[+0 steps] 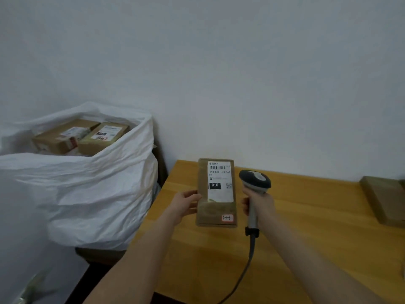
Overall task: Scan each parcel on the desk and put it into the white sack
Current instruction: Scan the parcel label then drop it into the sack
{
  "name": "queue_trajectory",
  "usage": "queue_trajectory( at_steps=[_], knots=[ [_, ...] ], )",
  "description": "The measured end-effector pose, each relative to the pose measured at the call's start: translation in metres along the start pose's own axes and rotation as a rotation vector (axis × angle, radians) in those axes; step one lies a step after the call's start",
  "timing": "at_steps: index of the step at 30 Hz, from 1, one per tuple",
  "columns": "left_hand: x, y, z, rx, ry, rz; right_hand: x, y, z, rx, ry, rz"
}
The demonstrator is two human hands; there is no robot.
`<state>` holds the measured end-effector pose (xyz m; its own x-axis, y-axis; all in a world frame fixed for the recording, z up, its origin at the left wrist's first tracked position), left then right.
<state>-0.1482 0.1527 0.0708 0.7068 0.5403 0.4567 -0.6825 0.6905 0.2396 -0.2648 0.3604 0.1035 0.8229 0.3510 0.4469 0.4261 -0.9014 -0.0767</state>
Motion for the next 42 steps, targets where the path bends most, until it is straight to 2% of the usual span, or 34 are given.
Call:
queue_trajectory(
  at_steps=[3,14,42],
  knots=[
    [0.003,-0.01,-0.005,-0.039,0.042,0.054,0.017,0.019,-0.003,0.091,-0.049,-0.077],
    [-0.004,-0.028,-0.02,-0.104,0.084,0.142,0.045,0.04,0.0,0.242,-0.109,-0.123],
    [0.016,-0.037,0.001,-0.121,0.152,0.23,0.06,0.049,-0.009,0.165,-0.083,-0.179]
  ],
)
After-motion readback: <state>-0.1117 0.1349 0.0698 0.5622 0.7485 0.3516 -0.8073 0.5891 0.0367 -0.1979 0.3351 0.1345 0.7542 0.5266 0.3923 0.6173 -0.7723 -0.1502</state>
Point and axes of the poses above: each hand's wrist, its own x-axis away from the middle knuckle, its own y-axis out of the palm, z = x × y, the point moved 9 cm from there along -x, towards the middle knuckle, and after that the axes turned 15 degrees about x, right-handed, at the moved point
